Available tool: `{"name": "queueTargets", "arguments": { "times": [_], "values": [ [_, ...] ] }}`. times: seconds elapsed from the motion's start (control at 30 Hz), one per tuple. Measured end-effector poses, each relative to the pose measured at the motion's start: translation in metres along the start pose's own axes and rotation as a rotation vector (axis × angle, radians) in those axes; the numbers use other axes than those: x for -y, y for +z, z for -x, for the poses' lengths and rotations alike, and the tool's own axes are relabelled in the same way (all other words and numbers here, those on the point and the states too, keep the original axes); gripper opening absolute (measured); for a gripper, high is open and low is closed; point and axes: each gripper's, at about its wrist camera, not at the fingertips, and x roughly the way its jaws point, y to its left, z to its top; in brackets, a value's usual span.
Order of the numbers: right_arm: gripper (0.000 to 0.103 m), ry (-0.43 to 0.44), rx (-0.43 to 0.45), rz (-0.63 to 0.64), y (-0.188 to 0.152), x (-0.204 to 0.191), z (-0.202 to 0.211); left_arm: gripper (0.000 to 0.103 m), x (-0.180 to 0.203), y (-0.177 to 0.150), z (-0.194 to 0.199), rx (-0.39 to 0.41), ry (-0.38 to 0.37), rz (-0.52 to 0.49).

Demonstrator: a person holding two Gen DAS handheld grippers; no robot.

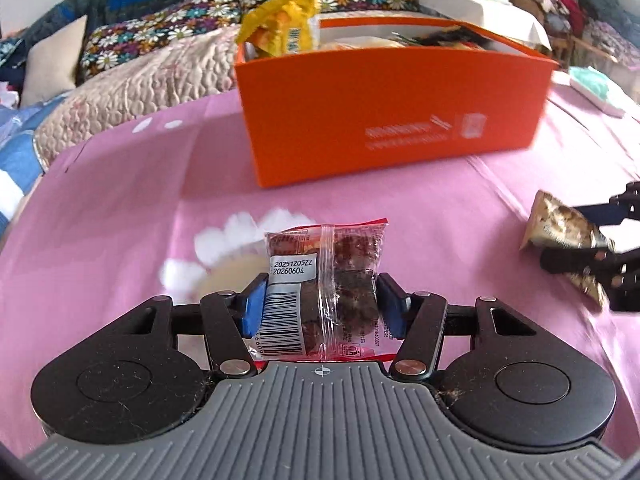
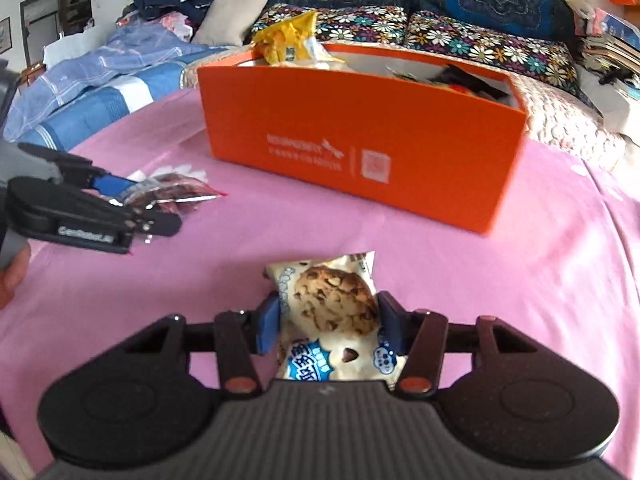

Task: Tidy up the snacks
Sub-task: 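Grasp the clear red-sealed bag with the left tool while the right tool grasps the cookie packet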

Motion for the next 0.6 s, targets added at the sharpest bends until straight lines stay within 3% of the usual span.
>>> {"name": "queueTargets", "arguments": {
  "times": [0.27, 0.4, 0.6],
  "values": [
    [0.057, -0.024, 0.017, -0.025, -0.032, 0.014, 0.034, 0.030, 0.031, -0.020, 0.024, 0.003, -0.012, -0.030],
    [0.065, -0.015, 0.014, -0.045, -0.032, 0.019, 0.034, 0.043, 0.029, -0.015, 0.022, -0.028, -0.019, 0.008],
    [0.069, -0.031, 0.021, -0.030, -0.033, 0.019, 0.032, 0.048, 0.025, -0.015, 0.020, -0.030, -0.020, 0.027]
  ]
}}
